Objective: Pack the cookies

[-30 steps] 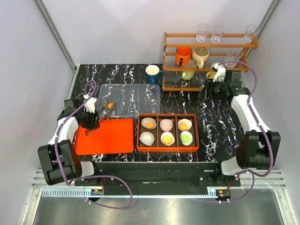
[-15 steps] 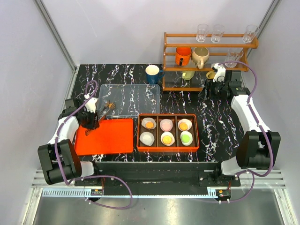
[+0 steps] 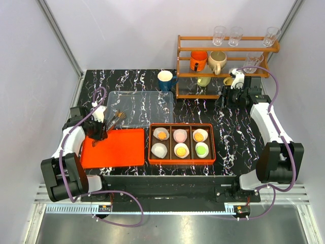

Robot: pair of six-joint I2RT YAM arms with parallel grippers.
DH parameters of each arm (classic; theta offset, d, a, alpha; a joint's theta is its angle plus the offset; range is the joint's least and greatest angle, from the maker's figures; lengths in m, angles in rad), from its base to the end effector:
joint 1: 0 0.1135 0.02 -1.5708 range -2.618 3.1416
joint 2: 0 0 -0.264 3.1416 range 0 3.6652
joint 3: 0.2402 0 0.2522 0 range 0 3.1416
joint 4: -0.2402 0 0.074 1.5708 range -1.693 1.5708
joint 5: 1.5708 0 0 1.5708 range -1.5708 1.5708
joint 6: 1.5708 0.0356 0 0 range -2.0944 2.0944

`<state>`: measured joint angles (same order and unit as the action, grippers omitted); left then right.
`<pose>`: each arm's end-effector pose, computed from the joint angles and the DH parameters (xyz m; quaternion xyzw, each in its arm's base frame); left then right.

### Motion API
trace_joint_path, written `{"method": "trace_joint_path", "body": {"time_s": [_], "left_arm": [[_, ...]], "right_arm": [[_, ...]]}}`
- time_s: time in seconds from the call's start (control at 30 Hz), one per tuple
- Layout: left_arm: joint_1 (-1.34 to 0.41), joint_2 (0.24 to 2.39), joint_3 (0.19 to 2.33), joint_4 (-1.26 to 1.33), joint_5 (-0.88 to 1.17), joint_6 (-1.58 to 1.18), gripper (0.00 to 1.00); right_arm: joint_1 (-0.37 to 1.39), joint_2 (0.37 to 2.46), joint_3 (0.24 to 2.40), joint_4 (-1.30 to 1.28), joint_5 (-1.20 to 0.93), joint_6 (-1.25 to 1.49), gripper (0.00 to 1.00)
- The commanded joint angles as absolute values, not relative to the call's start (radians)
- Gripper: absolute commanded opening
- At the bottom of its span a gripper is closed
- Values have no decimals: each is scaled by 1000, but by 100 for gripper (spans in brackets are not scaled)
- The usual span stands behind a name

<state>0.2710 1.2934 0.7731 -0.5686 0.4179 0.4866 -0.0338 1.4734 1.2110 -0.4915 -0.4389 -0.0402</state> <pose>0.2346 0.0502 0.2033 0.1514 0.9391 -0.1008 0.2914 0.3242 0.0042 0.2979 -0.0893 0.8954 0.1853 0.3948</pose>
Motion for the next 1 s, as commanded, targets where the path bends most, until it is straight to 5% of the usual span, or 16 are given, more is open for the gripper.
{"method": "trace_joint_path", "body": {"time_s": [0.0, 0.97], "left_arm": [[267, 1249, 821, -561, 451, 508, 19], [183, 1009, 923, -853, 756, 672, 15]], "right_arm": [[-38, 1477, 1223, -468, -456, -54, 54], [-38, 1477, 1226, -468, -457, -51, 54]]}}
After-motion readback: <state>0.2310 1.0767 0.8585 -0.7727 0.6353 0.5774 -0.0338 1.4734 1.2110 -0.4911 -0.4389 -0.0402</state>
